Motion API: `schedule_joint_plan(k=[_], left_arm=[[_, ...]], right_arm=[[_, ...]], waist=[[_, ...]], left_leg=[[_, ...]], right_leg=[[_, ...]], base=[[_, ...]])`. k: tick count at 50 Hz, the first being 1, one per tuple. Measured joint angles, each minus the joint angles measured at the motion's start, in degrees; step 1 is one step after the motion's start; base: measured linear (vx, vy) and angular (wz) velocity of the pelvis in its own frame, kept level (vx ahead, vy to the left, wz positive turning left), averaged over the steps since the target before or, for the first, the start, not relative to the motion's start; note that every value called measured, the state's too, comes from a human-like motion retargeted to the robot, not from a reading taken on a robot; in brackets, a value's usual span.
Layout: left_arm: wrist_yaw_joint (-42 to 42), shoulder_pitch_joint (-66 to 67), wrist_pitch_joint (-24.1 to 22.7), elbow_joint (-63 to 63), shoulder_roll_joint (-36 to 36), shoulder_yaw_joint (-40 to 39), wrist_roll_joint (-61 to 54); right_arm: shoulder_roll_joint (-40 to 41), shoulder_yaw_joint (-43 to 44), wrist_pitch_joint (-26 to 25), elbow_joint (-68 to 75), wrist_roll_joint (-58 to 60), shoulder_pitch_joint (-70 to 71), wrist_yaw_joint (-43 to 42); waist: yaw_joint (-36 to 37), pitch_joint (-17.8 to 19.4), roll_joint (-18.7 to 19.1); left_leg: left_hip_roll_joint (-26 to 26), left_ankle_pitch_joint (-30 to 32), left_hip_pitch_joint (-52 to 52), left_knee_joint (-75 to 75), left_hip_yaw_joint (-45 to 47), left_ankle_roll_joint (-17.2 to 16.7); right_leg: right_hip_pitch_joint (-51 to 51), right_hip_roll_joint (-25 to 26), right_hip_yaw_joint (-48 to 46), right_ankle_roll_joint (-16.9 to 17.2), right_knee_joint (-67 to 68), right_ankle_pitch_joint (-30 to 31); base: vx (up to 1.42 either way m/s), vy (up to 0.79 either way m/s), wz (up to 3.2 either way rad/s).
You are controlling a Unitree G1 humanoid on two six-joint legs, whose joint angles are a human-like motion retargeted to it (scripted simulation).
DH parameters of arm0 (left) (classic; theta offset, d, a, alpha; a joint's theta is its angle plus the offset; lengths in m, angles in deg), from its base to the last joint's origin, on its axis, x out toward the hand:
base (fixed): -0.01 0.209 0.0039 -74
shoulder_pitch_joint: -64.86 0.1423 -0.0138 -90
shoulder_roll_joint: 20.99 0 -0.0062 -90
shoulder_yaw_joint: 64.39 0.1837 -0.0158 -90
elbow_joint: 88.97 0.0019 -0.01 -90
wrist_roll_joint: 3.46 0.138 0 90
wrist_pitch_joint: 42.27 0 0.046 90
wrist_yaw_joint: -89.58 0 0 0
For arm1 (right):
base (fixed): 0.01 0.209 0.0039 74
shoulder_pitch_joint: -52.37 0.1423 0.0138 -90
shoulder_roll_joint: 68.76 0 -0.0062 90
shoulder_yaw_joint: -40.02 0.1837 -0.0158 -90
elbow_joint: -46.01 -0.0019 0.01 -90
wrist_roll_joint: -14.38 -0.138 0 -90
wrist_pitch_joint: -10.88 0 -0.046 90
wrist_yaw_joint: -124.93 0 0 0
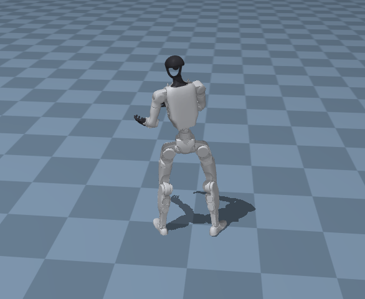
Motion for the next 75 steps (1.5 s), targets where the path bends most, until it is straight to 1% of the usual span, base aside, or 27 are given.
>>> schedule_joint_plan(k=[5, 12, 15, 20, 23, 25, 30, 33, 37, 41, 43, 45, 48, 53, 57, 60, 62, 63, 65, 67, 68, 70, 71, 72, 73, 74, 75], left_arm=[[-2.2, 1.2, -1.1, 1.0, 0.6, -2.8, -5.5], [-2.2, 1.5, -3.0, 0.5, 2.3, -5.6, -3.9], [-2.0, 2.0, -4.3, -0.6, 1.8, -8.0, -5.4], [-1.4, 4.9, -5.2, -2.4, 1.2, -13.3, -3.7], [-1.3, 6.8, -7.3, -4.2, -0.8, -18.2, -9.4], [-3.4, 9.7, -4.7, -4.9, -2.1, -22.0, -6.3], [-1.8, 13.1, -7.2, -6.2, -7.5, -30.9, -13.2], [0.6, 14.6, -8.0, -4.8, -8.5, -34.6, -8.9], [7.4, 14.3, -9.0, -3.2, -8.3, -38.2, -3.4], [15.8, 12.8, -9.6, -2.2, -5.4, -41.0, 2.3], [20.2, 11.0, -12.4, -4.3, -4.9, -43.2, -1.0], [21.4, 11.6, -11.3, -4.2, -2.0, -44.2, 4.3], [23.5, 10.7, -12.0, -6.3, 1.2, -47.2, 6.6], [26.0, 10.3, -14.7, -10.5, 8.8, -51.2, 11.7], [39.0, 6.1, -24.4, -22.5, 13.9, -52.2, 11.2], [46.5, 0.8, -23.4, -29.4, 23.1, -51.2, 20.2], [42.1, -5.9, -18.8, -32.5, 32.2, -47.6, 24.9], [48.5, -10.4, -16.4, -30.0, 37.3, -45.4, 29.6], [51.6, -20.5, -8.5, -22.5, 47.8, -38.1, 39.8], [48.2, -36.2, 3.1, -3.8, 57.8, -23.5, 50.9], [44.4, -47.2, 9.6, 9.0, 61.5, -11.5, 56.5], [28.5, -72.4, 22.9, 36.1, 61.6, 21.3, 69.9], [12.4, -85.3, 26.3, 47.8, 55.8, 39.7, 76.5], [-2.0, -94.0, 28.7, 56.8, 50.8, 53.4, 81.9], [-13.0, -94.6, 29.1, 60.5, 47.5, 57.8, 84.9], [-15.8, -93.7, 28.9, 60.9, 45.6, 59.7, 85.8], [-14.6, -92.2, 28.6, 59.9, 44.3, 60.5, 85.6]], right_arm=[[4.1, -3.6, -0.4, 3.6, 1.8, 4.4, 4.6], [8.3, -7.3, -1.0, 5.6, 3.9, 10.6, 6.6], [9.9, -7.1, -1.1, 5.8, 4.4, 12.3, 6.6], [12.9, -7.0, -1.5, 6.4, 4.9, 14.3, 5.5], [15.0, -7.7, -1.8, 6.6, 5.1, 16.6, 5.0], [16.2, -8.2, -4.2, 6.4, 7.4, 17.4, 4.1], [18.5, -9.0, -5.6, 4.9, 8.5, 20.1, 7.5], [19.0, -7.6, -5.1, 3.0, 7.9, 19.2, 9.6], [18.3, -4.4, -4.0, 0.0, 5.2, 16.2, 10.3], [16.0, -2.6, -2.6, -3.1, 3.1, 13.4, 10.1], [14.9, -2.1, -2.1, -4.6, 2.4, 12.1, 9.0], [13.1, -2.2, -1.6, -6.6, 2.4, 11.5, 9.7], [10.6, -2.2, -0.9, -9.9, 1.8, 10.3, 10.7], [5.8, -2.8, -0.1, -16.5, -1.2, 8.5, 13.4], [4.6, -4.2, -0.4, -20.2, -3.2, 7.4, 11.6], [3.6, -5.2, -1.0, -22.7, -3.7, 8.2, 13.1], [3.0, -5.3, -1.4, -24.3, -4.7, 9.3, 16.0], [2.3, -5.1, -1.1, -24.9, -5.7, 9.8, 15.3], [0.8, -4.8, -0.3, -25.4, -7.4, 10.8, 15.5], [-1.5, -4.5, 1.3, -24.3, -8.2, 12.2, 14.0], [-3.1, -4.5, 2.0, -23.2, -8.0, 12.8, 12.1], [-7.5, -4.0, 1.9, -20.8, -7.3, 12.6, 7.9], [-8.7, -1.2, 0.6, -20.0, -6.9, 11.3, 7.4], [-9.9, 1.0, -0.7, -19.2, -6.6, 10.0, 7.3], [-11.2, 2.4, -2.0, -18.6, -6.6, 9.0, 8.0], [-12.9, 3.7, -2.4, -18.4, -7.1, 7.8, 8.6], [-14.8, 5.0, -2.5, -18.2, -7.9, 6.6, 9.2]], waist=[[6.9, 0.0, -0.7], [10.9, -0.8, -2.9], [12.7, -1.3, -4.3], [16.4, -2.2, -6.6], [18.1, -2.4, -7.7], [18.5, -2.7, -7.2], [19.0, -3.0, -6.8], [19.3, -3.6, -6.4], [20.1, -4.5, -6.1], [20.4, -5.7, -5.9], [20.6, -6.7, -5.7], [20.3, -7.8, -5.0], [19.9, -10.4, -3.6], [17.6, -14.9, 1.3], [12.3, -16.8, 7.7], [4.2, -16.9, 13.6], [-3.7, -15.9, 17.3], [-7.9, -14.9, 19.1], [-17.1, -12.4, 22.0], [-26.4, -8.3, 24.1], [-30.5, -6.2, 25.1], [-36.4, -3.6, 26.6], [-37.5, -3.1, 25.0], [-38.7, -2.5, 23.6], [-40.3, -1.5, 22.5], [-41.7, -0.5, 21.6], [-42.8, 0.4, 20.6]], left_leg=[[-0.4, -0.1, -0.6, 0.1, -9.2, -1.5], [-2.5, 0.7, -1.6, -2.0, -22.8, -1.8], [-3.7, 1.2, -2.0, -3.5, -27.2, -1.6], [-5.2, 1.7, -2.8, -5.4, -32.0, -1.3], [-6.0, 1.9, -3.1, -5.8, -33.5, -1.3], [-6.1, 2.0, -2.9, -5.5, -34.6, -2.4], [-6.8, 2.0, -2.5, -5.3, -35.2, -2.9], [-7.1, 1.9, -2.4, -5.2, -34.8, -2.8], [-7.4, 1.7, -2.4, -5.3, -33.1, -2.1], [-7.6, 1.6, -2.4, -5.4, -29.8, -1.7], [-7.6, 1.6, -2.3, -5.5, -27.2, -1.8], [-7.4, 1.4, -2.1, -5.4, -23.9, -2.3], [-6.7, 1.0, -1.9, -4.9, -17.6, -3.6], [-4.7, 0.4, -1.8, -2.1, -5.0, -6.4], [-2.8, 0.9, -1.3, 1.3, 4.7, -6.5], [-1.3, 1.7, -0.5, 3.8, 10.8, -4.5], [-0.1, 2.4, 0.3, 5.2, 14.1, -2.7], [0.4, 2.8, 0.6, 6.1, 15.5, -1.4], [1.5, 4.0, 1.0, 7.8, 17.3, 0.2], [3.1, 5.3, 1.1, 10.7, 17.7, 0.9], [4.0, 5.9, 0.9, 12.5, 17.5, 1.1], [5.6, 7.1, 0.0, 16.3, 16.6, 1.8], [6.2, 7.7, -0.5, 18.1, 16.0, 2.2], [6.6, 8.3, -1.0, 19.7, 15.4, 2.5], [6.9, 8.9, -1.2, 21.1, 14.7, 2.9], [6.9, 9.5, -1.4, 22.3, 14.0, 3.4], [7.0, 10.1, -1.6, 23.5, 13.2, 4.0]], right_leg=[[0.4, -0.5, 5.1, -1.9, 8.6, 3.6], [1.4, 1.6, 13.6, -2.7, 14.6, 10.3], [0.9, 2.6, 18.4, -1.5, 16.1, 13.6], [-0.3, 5.9, 30.5, 2.3, 16.8, 18.4], [-0.7, 8.1, 38.4, 4.4, 17.0, 20.0], [-0.1, 9.9, 43.1, 5.1, 16.9, 21.0], [0.4, 11.7, 49.5, 4.9, 17.4, 21.1], [0.3, 10.9, 48.3, 3.4, 18.0, 19.9], [-0.1, 7.9, 41.8, 0.4, 18.6, 16.1], [0.1, 3.2, 31.1, -3.0, 18.4, 9.6], [0.6, 0.6, 24.7, -4.5, 17.7, 5.8], [1.2, -1.9, 17.9, -5.6, 16.5, 2.0], [1.9, -4.6, 8.2, -6.2, 13.5, -3.5], [0.7, -6.3, -1.3, -4.9, 6.7, -7.9], [-3.1, -5.7, 3.8, -2.8, 2.5, -8.4], [-5.7, -4.3, 10.9, -1.3, 0.3, -8.7], [-6.6, -3.0, 14.4, -0.4, -1.0, -8.8], [-6.9, -2.5, 15.7, 0.2, -1.7, -8.7], [-6.9, -1.3, 17.6, 0.9, -3.0, -8.3], [-6.2, -0.2, 18.9, 1.4, -4.2, -7.9], [-5.7, 0.3, 19.6, 1.5, -4.8, -7.6], [-5.5, 1.3, 21.3, 1.3, -5.7, -7.4], [-5.8, 1.8, 22.6, 1.0, -5.9, -7.3], [-6.0, 2.2, 24.0, 0.7, -6.1, -7.2], [-6.2, 2.5, 25.4, 0.5, -6.3, -7.2], [-6.4, 2.7, 27.0, 0.4, -6.6, -7.1], [-6.6, 3.0, 28.6, 0.3, -6.9, -6.9]], base=[[0.12, 0.21, 1.68], [0.14, 0.13, 1.84], [0.11, 0.08, 1.42], [0.09, 0.05, 0.93], [0.06, 0.03, 0.53], [0.05, 0.01, 0.38], [0.01, 0.00, 0.09], [0.00, 0.00, 0.00], [-0.05, -0.04, -0.31], [-0.07, -0.07, -0.65], [-0.09, -0.10, -1.09], [-0.10, -0.12, -1.41], [-0.11, -0.15, -1.85], [-0.11, -0.21, -2.38], [-0.08, -0.30, -2.36], [-0.04, -0.34, -1.91], [-0.03, -0.34, -1.49], [-0.03, -0.33, -1.24], [-0.02, -0.31, -1.01], [-0.02, -0.27, -0.81], [-0.01, -0.25, -0.81], [0.00, -0.22, -0.91], [0.00, -0.19, -1.09], [0.01, -0.17, -1.23], [0.01, -0.15, -1.31], [0.02, -0.14, -1.39], [0.03, -0.12, -1.45]])
